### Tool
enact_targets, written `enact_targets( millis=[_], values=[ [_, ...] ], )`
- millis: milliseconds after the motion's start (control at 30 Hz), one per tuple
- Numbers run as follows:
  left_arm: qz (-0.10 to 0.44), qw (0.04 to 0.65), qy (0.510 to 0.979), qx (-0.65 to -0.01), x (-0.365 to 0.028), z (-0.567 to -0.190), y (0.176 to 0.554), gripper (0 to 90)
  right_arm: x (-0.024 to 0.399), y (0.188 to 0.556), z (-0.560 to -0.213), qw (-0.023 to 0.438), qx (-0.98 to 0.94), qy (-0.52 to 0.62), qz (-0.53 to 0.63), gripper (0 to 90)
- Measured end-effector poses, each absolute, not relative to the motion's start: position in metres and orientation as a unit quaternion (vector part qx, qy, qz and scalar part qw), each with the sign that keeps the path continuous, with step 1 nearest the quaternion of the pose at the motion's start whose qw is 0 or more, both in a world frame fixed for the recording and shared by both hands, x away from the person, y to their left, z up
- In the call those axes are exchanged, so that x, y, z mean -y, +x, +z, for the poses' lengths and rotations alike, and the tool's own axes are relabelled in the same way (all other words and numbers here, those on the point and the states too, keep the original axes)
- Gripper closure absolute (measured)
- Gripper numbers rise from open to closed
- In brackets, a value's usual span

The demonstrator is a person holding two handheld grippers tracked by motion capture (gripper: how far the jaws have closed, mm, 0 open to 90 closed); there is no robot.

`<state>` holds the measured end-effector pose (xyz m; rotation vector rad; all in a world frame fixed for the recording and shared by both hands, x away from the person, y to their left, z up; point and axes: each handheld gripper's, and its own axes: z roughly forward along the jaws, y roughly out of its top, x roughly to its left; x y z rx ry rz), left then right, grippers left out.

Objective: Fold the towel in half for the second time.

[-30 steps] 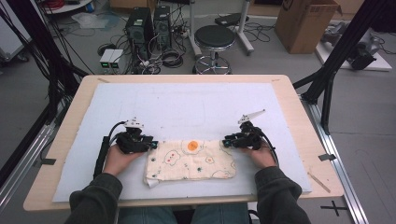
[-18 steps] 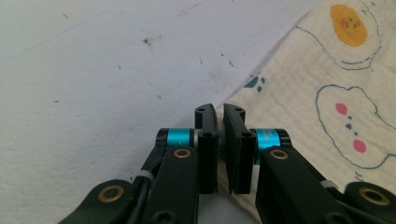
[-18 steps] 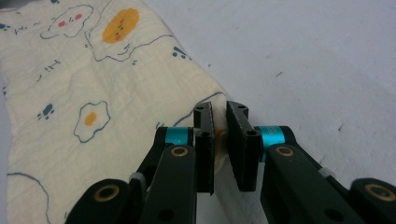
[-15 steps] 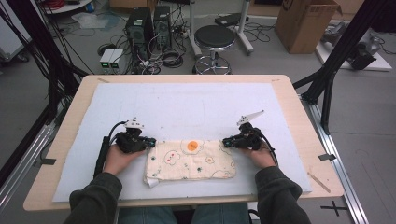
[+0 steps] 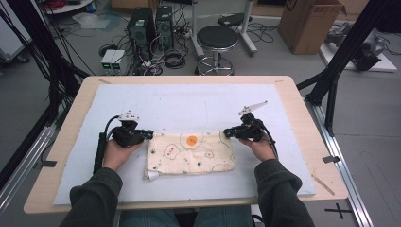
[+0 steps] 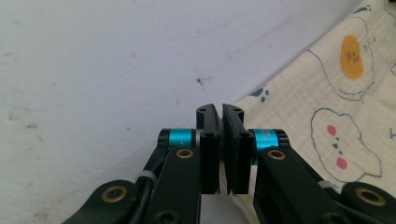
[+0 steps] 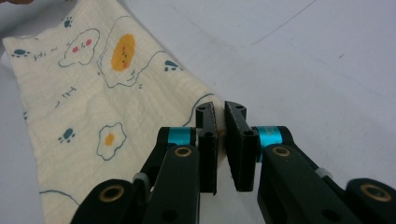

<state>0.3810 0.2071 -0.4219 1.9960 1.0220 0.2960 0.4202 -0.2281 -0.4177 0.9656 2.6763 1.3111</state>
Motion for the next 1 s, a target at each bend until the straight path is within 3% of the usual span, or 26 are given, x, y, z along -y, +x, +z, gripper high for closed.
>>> enact_targets(
  millis=[300,567,733,1000],
  values=[
    [0.128,0.441,0.766,-0.449,-0.216,-0.423,0.394,85.4,0.220,0.439,-0.404,0.017,-0.843,0.326,0.427,83.9],
    [0.143,0.442,0.762,-0.451,-0.213,-0.411,0.412,85.4,0.221,0.457,-0.405,0.022,-0.821,0.359,0.442,84.1],
    [0.143,0.431,0.771,-0.446,-0.208,-0.416,0.413,85.2,0.222,0.463,-0.417,0.012,-0.819,0.378,0.431,84.1],
    [0.150,0.448,0.765,-0.437,-0.212,-0.414,0.404,85.1,0.222,0.457,-0.410,0.015,-0.820,0.360,0.445,84.1]
  ],
)
